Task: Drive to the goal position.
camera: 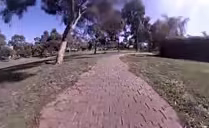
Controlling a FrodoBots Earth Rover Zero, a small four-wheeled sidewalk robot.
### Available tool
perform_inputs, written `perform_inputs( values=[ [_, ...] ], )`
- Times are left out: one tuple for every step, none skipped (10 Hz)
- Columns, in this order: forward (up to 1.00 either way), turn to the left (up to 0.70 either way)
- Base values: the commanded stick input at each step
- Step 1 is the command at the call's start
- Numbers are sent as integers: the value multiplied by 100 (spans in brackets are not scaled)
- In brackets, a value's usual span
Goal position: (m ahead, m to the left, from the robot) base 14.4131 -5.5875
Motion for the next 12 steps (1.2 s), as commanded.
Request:
perform_inputs(
  values=[
    [70, 0],
    [70, 0],
    [70, 0],
    [70, 0],
    [70, 0],
    [70, 0],
    [70, 0],
    [70, 0],
    [70, 0],
    [70, 0],
    [70, 0],
    [70, 0]
  ],
)
